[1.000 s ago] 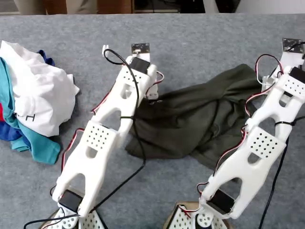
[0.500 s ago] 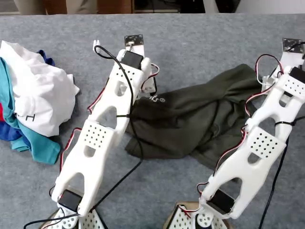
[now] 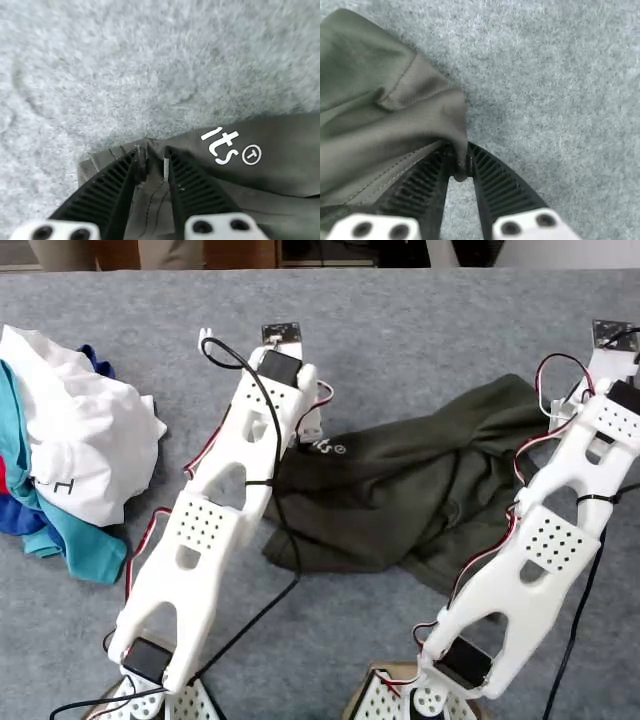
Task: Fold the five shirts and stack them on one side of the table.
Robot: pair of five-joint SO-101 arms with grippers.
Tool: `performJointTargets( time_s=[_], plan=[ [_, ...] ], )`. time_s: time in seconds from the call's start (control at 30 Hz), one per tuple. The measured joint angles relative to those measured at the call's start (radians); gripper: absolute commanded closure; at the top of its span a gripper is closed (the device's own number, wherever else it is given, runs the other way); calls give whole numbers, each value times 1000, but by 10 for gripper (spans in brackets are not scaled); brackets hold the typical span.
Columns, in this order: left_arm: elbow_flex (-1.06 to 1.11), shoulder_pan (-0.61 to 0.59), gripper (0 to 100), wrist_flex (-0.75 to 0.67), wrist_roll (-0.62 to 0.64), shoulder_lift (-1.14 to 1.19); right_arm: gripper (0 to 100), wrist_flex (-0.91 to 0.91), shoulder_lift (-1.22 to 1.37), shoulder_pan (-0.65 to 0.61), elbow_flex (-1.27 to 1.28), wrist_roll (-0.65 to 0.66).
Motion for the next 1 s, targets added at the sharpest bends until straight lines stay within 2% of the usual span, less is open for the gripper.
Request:
performJointTargets(
  time_s=[0.3, 0.47, 0.6, 0.73, 0.9, 1.0],
  plan=[
    [0, 3, 918, 0, 5, 0, 996, 0, 0, 0, 0, 0],
    [3, 6, 806, 0, 5, -14, 996, 0, 0, 0, 0, 0],
    [3, -14, 798, 0, 5, -52, 996, 0, 0, 0, 0, 0],
    [49, -35, 798, 0, -63, -100, 996, 0, 0, 0, 0, 0],
    [209, -34, 798, 0, -166, -160, 996, -15, 0, 0, 0, 0],
    [299, -34, 798, 0, -183, -189, 996, -15, 0, 0, 0, 0]
  ],
)
